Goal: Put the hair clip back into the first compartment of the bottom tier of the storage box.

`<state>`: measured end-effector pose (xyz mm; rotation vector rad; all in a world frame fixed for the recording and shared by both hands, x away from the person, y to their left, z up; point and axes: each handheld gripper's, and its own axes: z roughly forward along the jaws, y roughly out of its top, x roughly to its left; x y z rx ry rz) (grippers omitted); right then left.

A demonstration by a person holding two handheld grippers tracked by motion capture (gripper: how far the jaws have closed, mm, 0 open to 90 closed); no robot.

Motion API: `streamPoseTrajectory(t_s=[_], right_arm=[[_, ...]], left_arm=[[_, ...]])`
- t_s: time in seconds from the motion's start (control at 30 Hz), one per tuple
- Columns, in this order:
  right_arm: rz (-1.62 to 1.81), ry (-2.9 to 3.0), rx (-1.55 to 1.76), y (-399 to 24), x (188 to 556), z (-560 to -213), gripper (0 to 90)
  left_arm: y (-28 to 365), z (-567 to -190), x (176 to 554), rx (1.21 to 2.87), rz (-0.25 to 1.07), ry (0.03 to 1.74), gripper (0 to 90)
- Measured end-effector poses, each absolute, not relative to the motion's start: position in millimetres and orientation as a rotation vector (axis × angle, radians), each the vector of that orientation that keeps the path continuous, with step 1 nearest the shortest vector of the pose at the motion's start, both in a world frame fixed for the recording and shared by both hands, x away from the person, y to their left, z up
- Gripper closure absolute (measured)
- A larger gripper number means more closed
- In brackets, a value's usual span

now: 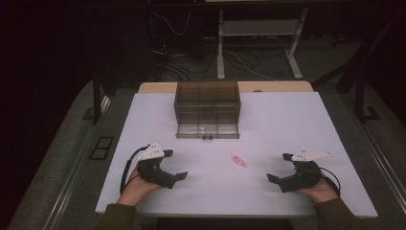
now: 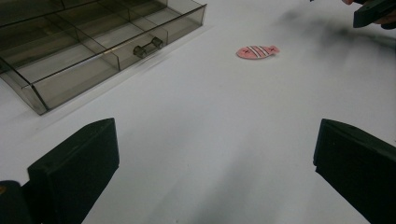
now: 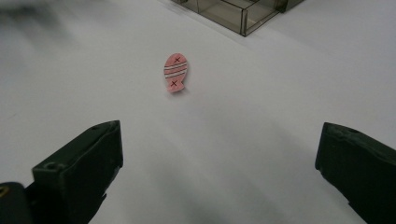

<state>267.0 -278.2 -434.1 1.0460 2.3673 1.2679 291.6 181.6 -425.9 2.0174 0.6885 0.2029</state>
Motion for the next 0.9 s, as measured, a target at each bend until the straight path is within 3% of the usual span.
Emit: streamPoseTrajectory(t_s=[0.9], right_arm=[[1.241, 2.419, 1.041, -270, 275, -424, 0.3]], left_arm=[[184, -427, 289, 2.019, 0.223, 0.706, 0.0]])
